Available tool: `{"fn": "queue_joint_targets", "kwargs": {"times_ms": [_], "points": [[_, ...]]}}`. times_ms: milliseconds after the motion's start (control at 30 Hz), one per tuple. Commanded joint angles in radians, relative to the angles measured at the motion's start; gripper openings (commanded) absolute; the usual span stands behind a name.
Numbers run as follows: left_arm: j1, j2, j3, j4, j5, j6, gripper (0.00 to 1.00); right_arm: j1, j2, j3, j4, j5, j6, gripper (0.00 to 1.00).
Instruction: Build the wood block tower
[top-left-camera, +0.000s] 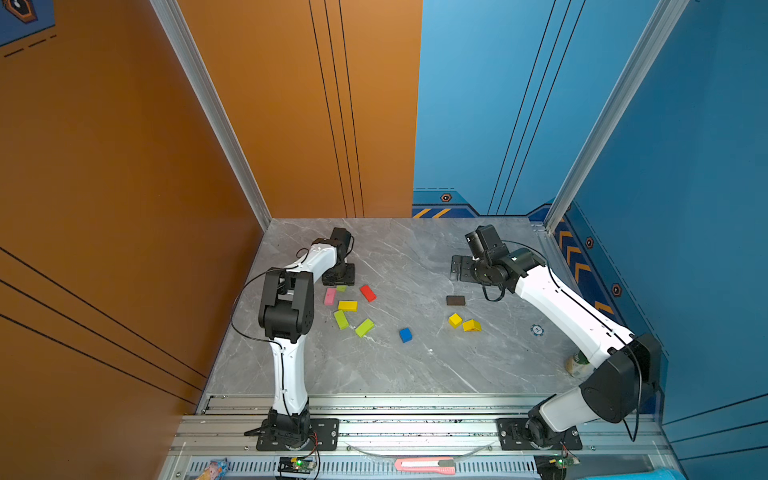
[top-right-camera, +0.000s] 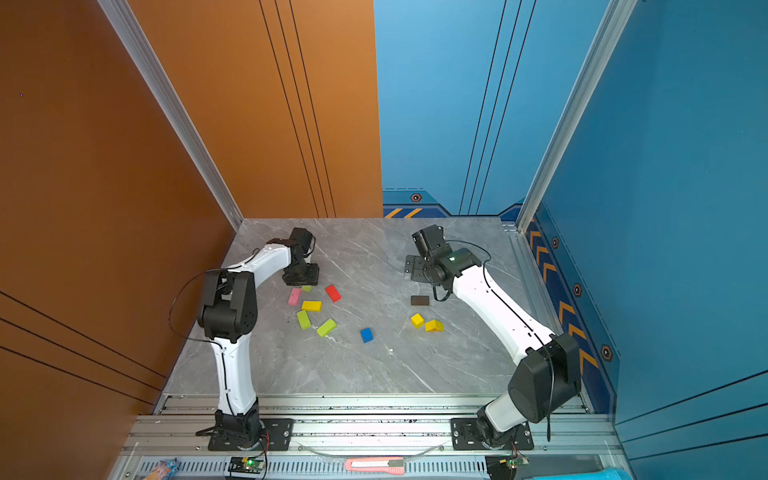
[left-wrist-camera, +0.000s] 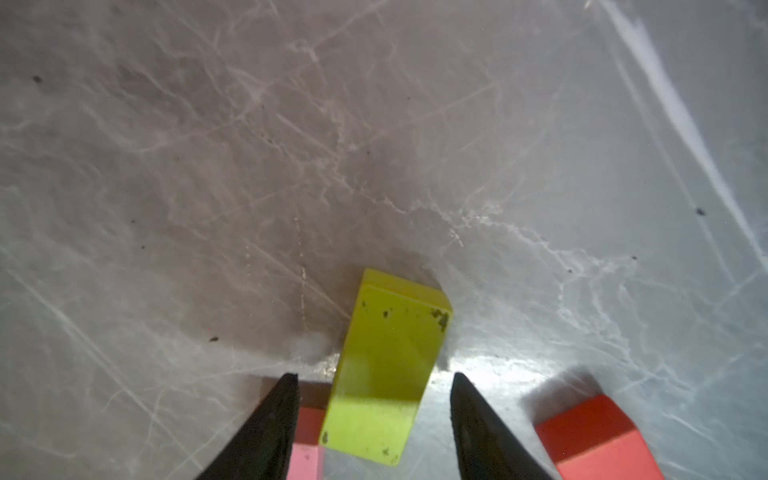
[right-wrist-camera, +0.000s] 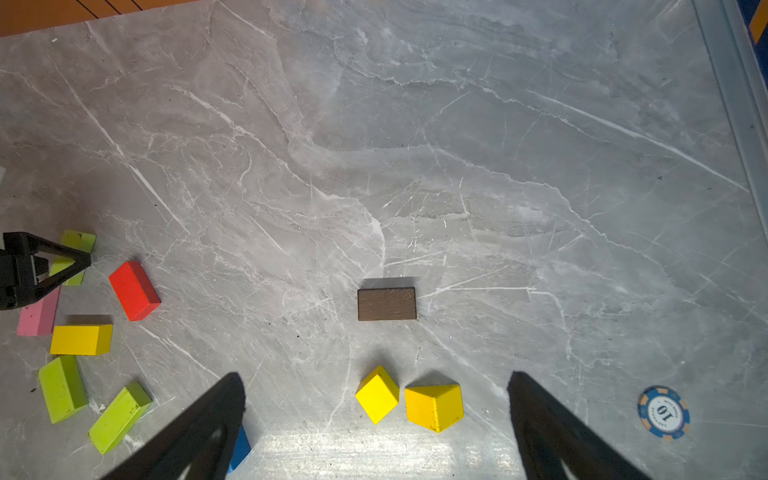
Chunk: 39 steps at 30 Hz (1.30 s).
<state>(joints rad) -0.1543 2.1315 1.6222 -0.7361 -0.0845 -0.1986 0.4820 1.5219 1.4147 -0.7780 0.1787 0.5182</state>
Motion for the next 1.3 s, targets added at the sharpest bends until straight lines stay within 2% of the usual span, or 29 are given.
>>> {"fn": "queue_joint_targets", "kwargs": {"times_ms": [0, 100, 367, 433, 533, 767, 933, 1267], "points": [[0.008, 0.013, 0.028, -0.029, 0.004, 0.025, 0.6, 0.003, -0.039, -0.025, -0.032, 0.002, 0.021, 1.0], [0.007, 0.018, 0.031, -0.031, 0.003, 0.027, 0.54, 0.003, -0.047, -0.036, -0.033, 0.005, 0.025, 1.0], [-0.006, 0.03, 0.056, -0.066, -0.003, 0.034, 0.24, 0.002, -0.082, -0.071, -0.035, 0.008, 0.049, 1.0], [-0.008, 0.036, 0.064, -0.071, -0.001, 0.037, 0.23, 0.003, -0.096, -0.087, -0.035, 0.011, 0.06, 1.0], [-0.011, 0.049, 0.081, -0.081, -0.001, 0.038, 0.24, 0.004, -0.126, -0.117, -0.032, 0.017, 0.07, 1.0], [-0.019, 0.047, 0.105, -0.107, -0.027, 0.016, 0.44, -0.02, -0.155, -0.121, -0.062, 0.004, 0.021, 1.0], [-0.045, 0.02, 0.109, -0.112, -0.044, 0.009, 0.49, -0.038, -0.17, -0.115, -0.085, -0.009, 0.004, 1.0], [-0.053, 0.025, 0.149, -0.142, -0.081, 0.015, 0.5, -0.071, -0.2, -0.111, -0.116, -0.025, 0.014, 1.0]]}}
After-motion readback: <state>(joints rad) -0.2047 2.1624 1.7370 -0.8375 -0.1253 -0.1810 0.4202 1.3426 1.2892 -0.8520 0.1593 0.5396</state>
